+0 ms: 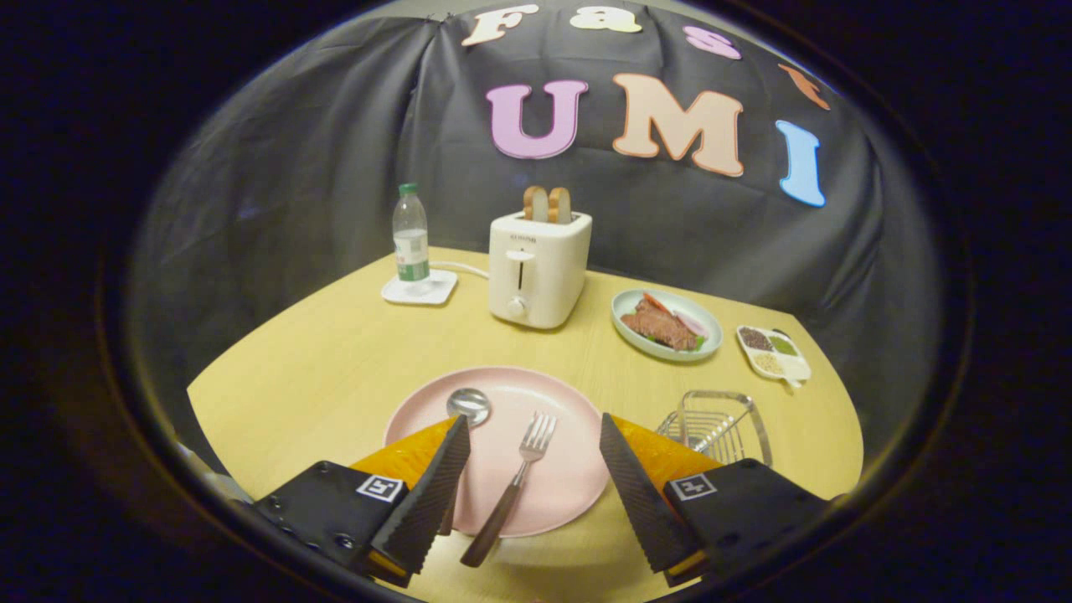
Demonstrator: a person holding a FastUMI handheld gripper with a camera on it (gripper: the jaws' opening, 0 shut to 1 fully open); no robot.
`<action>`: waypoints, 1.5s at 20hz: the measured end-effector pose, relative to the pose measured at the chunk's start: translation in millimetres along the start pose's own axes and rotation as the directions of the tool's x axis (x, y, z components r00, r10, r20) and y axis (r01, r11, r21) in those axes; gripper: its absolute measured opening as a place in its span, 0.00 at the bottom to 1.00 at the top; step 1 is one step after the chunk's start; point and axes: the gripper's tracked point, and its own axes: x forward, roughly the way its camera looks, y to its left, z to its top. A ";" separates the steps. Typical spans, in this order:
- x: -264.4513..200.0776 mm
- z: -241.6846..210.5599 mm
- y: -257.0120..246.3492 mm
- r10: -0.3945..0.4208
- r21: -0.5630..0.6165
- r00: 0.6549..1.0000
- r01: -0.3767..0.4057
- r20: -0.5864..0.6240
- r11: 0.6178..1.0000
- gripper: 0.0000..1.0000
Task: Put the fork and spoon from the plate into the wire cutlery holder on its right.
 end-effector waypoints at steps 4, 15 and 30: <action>13.4 -31.2 -0.4 -0.001 -0.035 0.995 -0.002 -0.102 0.999 0.98; 29.0 -71.8 8.1 0.006 -0.109 0.965 -0.036 -0.262 0.993 0.55; 23.1 -54.5 -5.6 0.012 -0.088 0.948 -0.042 -0.317 0.995 0.09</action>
